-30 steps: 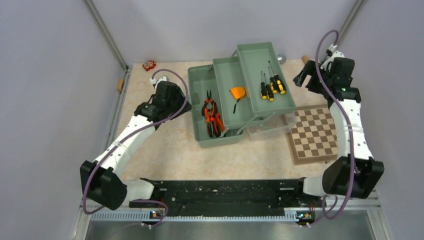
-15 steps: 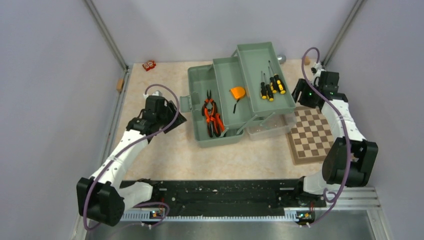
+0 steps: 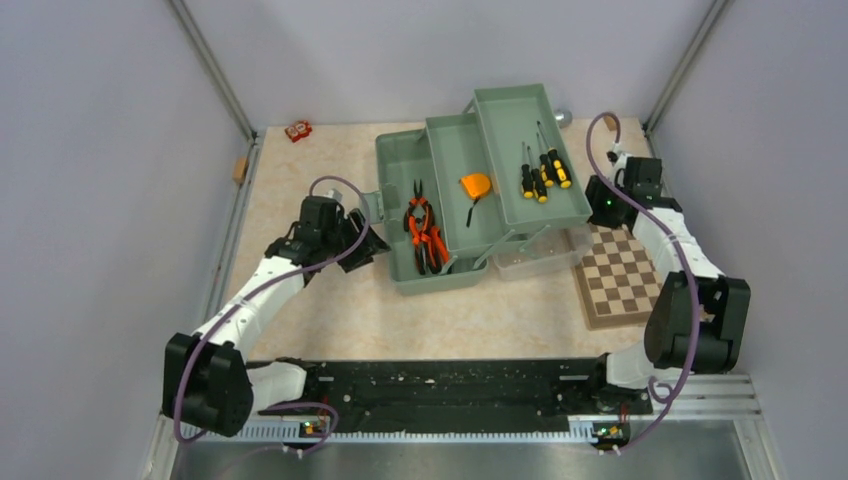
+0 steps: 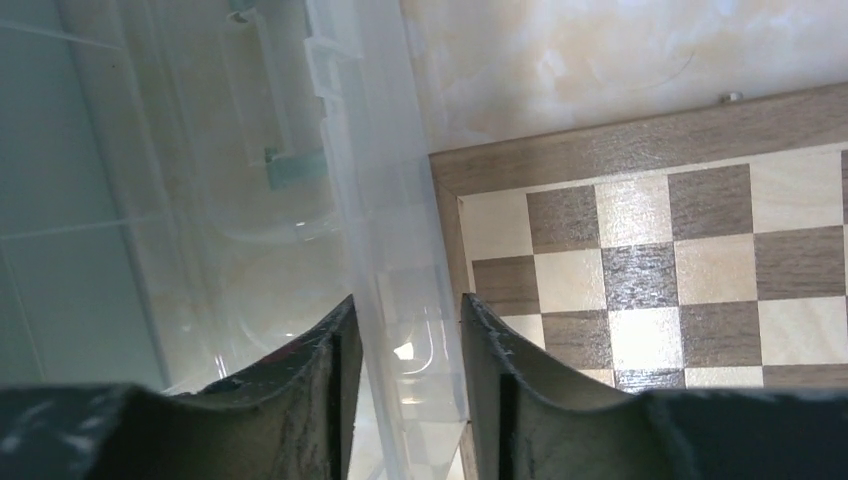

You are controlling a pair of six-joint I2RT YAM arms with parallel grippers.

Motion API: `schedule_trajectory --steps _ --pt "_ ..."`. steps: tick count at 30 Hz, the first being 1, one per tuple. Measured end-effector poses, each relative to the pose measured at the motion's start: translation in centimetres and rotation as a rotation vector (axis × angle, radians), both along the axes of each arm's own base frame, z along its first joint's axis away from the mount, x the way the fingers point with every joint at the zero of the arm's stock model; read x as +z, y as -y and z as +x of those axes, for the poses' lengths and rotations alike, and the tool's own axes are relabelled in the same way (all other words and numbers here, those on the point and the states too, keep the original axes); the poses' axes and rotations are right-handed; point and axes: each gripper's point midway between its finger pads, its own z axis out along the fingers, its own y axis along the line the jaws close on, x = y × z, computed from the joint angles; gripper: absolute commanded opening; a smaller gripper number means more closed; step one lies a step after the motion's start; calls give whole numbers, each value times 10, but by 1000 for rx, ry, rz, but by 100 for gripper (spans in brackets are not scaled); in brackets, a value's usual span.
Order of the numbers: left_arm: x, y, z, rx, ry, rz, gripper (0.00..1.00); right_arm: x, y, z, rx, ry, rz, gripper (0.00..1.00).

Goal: Pack the tool kit

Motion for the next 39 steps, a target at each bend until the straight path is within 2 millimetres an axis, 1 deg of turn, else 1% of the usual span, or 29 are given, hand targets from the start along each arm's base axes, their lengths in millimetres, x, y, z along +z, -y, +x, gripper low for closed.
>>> schedule_trajectory --steps 1,5,7,14,18,25,30,34,39 --pt "-2 1 0 -2 -2 -6 59 0 -1 1 6 3 -3 35" --pt "-10 4 0 -7 -13 -33 59 0 -11 1 44 10 -31 18" --pt "-13 6 -1 -9 -23 -46 59 -1 -15 1 56 9 -41 13" --pt "-14 10 0 -21 -14 -80 59 3 -14 -3 72 14 -123 0" --pt "-17 13 -3 -31 -19 -99 58 15 -17 -12 76 23 -170 0" --pt "-25 20 -5 -44 -43 -141 58 50 -20 -21 87 79 -268 0" --pt "-23 24 -5 -50 -45 -171 57 74 -25 -24 98 106 -332 0" --pt "-20 26 -2 -55 -27 -186 57 92 -32 -27 113 131 -378 0" --pt "-21 28 -6 -48 -17 -212 57 122 -47 -30 136 179 -464 0"
